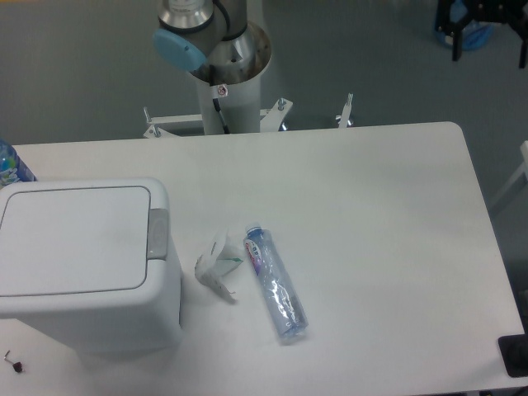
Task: Open the trash can
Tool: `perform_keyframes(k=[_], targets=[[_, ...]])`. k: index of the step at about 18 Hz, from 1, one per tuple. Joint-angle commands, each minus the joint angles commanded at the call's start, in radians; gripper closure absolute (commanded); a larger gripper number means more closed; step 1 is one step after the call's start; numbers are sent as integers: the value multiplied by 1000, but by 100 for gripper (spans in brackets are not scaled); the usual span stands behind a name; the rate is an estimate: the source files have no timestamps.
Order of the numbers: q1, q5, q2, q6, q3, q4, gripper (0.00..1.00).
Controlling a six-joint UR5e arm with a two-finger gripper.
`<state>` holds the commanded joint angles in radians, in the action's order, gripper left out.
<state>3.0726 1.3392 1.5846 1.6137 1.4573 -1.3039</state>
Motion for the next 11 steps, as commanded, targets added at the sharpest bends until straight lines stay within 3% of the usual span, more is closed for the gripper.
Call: perform_keyframes(k=[11], targets=[[-14, -44, -8, -67, 34, 0, 0]])
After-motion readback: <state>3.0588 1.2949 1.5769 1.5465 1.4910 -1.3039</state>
